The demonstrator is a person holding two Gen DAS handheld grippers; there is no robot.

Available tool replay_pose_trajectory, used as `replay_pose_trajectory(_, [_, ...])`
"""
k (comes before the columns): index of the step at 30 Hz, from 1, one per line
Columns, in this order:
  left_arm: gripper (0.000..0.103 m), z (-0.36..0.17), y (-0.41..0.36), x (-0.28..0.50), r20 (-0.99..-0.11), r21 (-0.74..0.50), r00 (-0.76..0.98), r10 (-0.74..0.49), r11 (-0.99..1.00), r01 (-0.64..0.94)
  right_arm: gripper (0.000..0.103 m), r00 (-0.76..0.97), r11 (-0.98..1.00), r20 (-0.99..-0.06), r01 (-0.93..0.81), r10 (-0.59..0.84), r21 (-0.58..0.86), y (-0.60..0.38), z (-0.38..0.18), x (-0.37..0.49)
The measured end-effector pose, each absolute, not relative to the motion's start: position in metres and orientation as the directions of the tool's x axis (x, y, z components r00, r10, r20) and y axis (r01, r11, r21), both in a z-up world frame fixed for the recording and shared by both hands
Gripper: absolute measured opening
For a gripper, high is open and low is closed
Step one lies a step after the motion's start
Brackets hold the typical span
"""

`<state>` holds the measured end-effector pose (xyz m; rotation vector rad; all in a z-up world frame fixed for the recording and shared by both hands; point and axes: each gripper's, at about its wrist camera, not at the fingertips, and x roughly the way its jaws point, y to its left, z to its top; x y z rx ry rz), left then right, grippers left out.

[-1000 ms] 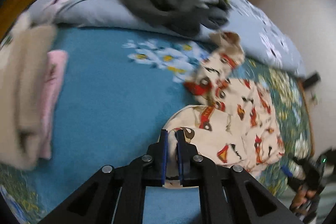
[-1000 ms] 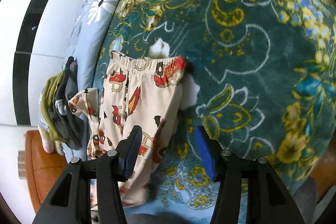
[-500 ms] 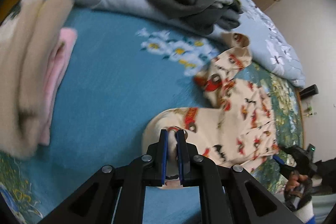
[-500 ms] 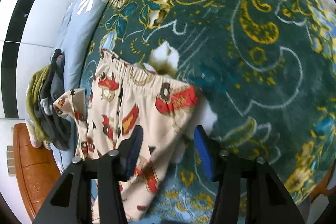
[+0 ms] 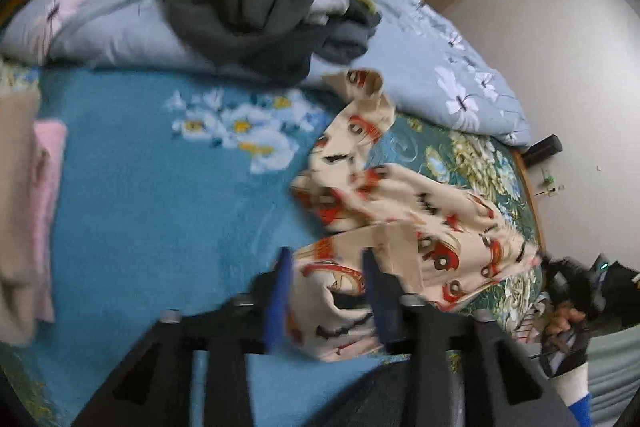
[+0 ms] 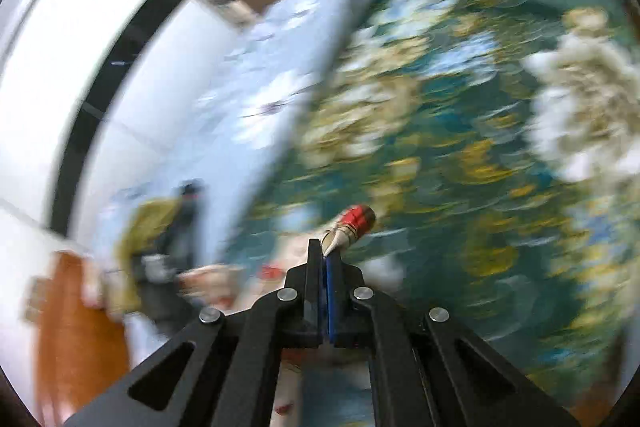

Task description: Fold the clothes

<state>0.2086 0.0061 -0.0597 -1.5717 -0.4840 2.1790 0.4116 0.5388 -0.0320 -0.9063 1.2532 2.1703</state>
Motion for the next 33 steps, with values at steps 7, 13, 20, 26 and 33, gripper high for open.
replay_pose_trajectory(7, [0.047,-0.118,0.026,0.195,-0.853,-0.479,-0.164,0.495,-0.868,-0.128,0.001,-0.453,-0.327,-0.891,-0.845,0.020,0.422,0.556,-0.110,0.470])
replay_pose_trajectory(13, [0.045,-0.152,0.074,0.156,-0.874,-0.433,-0.119,0.471,-0.867,-0.247,0.001,-0.451,-0.354,-0.892,-0.836,0.011,0.418,0.548,-0.101,0.467])
replay_pose_trajectory(20, [0.047,-0.164,0.148,0.159,-0.894,-0.387,0.030,0.446,-0.739,-0.551,0.001,-0.438,-0.428,-0.899,-0.814,0.010,0.392,0.545,-0.085,0.453])
replay_pose_trajectory(26, [0.002,-0.164,0.156,0.166,-0.941,-0.266,-0.023,0.337,-0.782,-0.564,0.001,-0.418,-0.481,-0.908,-0.800,0.020,0.358,0.534,-0.079,0.442])
replay_pose_trajectory(33, [0.002,-0.091,0.069,0.162,-0.888,-0.248,-0.276,0.369,-0.887,-0.389,0.001,-0.463,-0.510,-0.886,-0.771,0.039,0.381,0.528,-0.056,0.426])
